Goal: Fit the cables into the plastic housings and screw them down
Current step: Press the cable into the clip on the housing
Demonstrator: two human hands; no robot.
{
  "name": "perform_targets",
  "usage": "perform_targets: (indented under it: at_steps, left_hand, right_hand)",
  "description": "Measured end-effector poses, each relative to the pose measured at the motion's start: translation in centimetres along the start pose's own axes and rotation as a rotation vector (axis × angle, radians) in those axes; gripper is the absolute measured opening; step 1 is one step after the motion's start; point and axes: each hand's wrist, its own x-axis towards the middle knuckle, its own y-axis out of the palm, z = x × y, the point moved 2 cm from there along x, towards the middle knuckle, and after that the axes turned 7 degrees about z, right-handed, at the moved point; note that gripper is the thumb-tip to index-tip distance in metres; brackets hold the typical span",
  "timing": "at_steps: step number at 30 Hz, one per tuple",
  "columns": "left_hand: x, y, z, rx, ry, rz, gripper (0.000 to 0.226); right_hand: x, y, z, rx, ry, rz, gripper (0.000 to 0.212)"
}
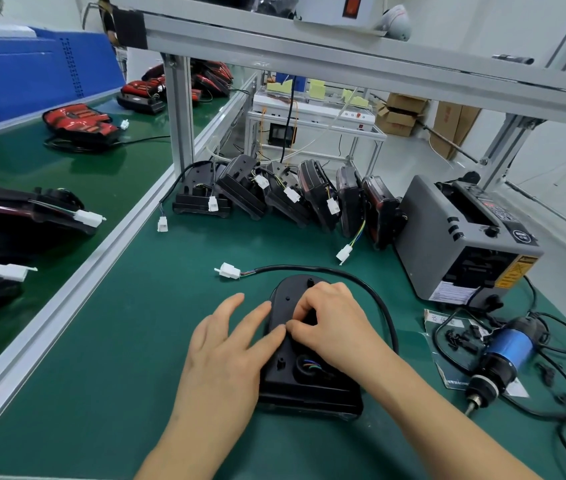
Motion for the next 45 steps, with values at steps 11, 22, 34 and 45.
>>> perform_targets:
  at_steps: [11, 22, 34, 45]
  left_hand:
    - [1.0, -0.1, 0.2, 0.092, 0.103, 0.115, 0.078]
    - [1.0, 0.0, 0.3, 0.055, 0.027, 0.179, 0.083]
    - [11.9, 4.3, 4.9, 0.09, -0.285, 0.43, 0.033]
    - [8.4, 0.8, 5.6, -0.353, -0.603, 0.783, 0.02]
  right_hand:
    - [-2.5, -0.6, -3.2, 0.005, -0.036, -0.141, 0.028]
    - [-6.8, -0.4, -8.3, -0.151, 0.308, -0.276, 0.024]
    - [-6.1, -0.8, -8.5, -0.268, 0.425, -0.116, 0.043]
    - [-5.9, -0.2, -7.2, -0.062, 0.42, -0.041, 0.045]
